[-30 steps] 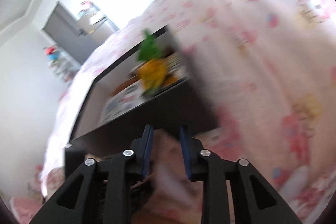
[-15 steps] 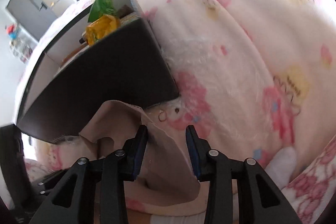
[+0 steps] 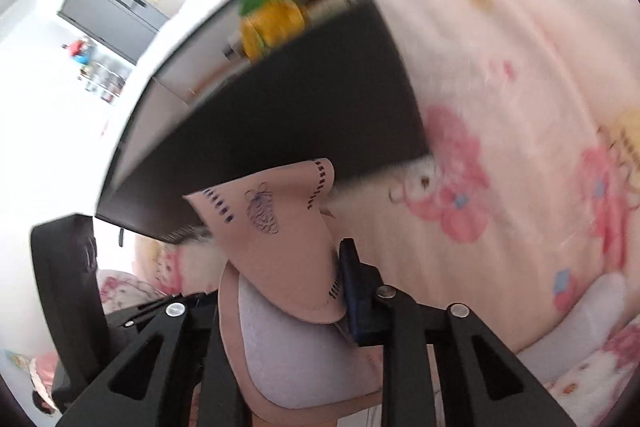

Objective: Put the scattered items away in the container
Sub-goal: 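Lift the fabric over the box rim and open both grippers inside, then withdraw both grippers up out of the shoebox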

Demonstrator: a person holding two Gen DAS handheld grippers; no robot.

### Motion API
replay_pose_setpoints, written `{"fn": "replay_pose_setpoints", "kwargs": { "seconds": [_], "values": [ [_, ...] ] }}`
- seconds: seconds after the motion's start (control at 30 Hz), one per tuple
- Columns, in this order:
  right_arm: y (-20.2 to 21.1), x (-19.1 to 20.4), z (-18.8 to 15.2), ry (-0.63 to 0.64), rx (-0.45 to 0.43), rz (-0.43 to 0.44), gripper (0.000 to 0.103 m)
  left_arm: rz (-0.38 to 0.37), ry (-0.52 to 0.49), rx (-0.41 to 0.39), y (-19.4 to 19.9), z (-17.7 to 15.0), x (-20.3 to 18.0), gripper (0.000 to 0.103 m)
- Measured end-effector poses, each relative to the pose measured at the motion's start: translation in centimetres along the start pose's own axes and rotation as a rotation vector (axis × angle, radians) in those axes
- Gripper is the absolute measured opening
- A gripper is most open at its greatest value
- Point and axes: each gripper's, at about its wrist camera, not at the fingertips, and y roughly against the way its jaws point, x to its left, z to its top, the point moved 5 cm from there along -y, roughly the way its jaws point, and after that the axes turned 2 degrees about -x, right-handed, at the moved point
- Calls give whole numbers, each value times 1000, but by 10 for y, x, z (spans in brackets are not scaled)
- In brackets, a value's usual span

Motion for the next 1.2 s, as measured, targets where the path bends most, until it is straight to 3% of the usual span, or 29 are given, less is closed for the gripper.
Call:
{"fn": "replay_pose_setpoints", "kwargs": {
  "seconds": [0.2,0.23,0.27,0.3,0.4,0.53,0.67,0.77,0.83,0.87,1.03,1.2],
  "values": [
    [61,22,21,80,-148,66,17,-66,-3,-160,91,15,15,5],
    [70,25,26,101,-164,79,17,-65,2,-203,105,7,3,5],
    [68,39,54,128,-175,89,17,-63,8,-242,120,14,4,5],
    [70,55,61,150,-187,95,17,-57,16,-273,120,13,-9,5],
    [74,84,92,223,-215,112,16,-4,27,-360,126,62,-7,5],
    [55,112,136,272,-219,134,16,43,55,-402,116,103,13,5],
    [46,132,147,302,-196,142,16,92,76,-406,84,120,30,6],
    [23,139,160,306,-209,119,16,177,105,-376,49,138,47,7],
    [-1,138,168,312,-158,72,16,225,114,-294,19,143,56,24],
    [-8,135,167,314,-119,49,16,236,127,-278,17,143,62,24],
    [-27,130,133,371,39,93,16,206,96,-315,52,126,73,27],
    [-49,125,111,379,145,76,16,53,58,-137,27,110,57,27]
  ]
}}
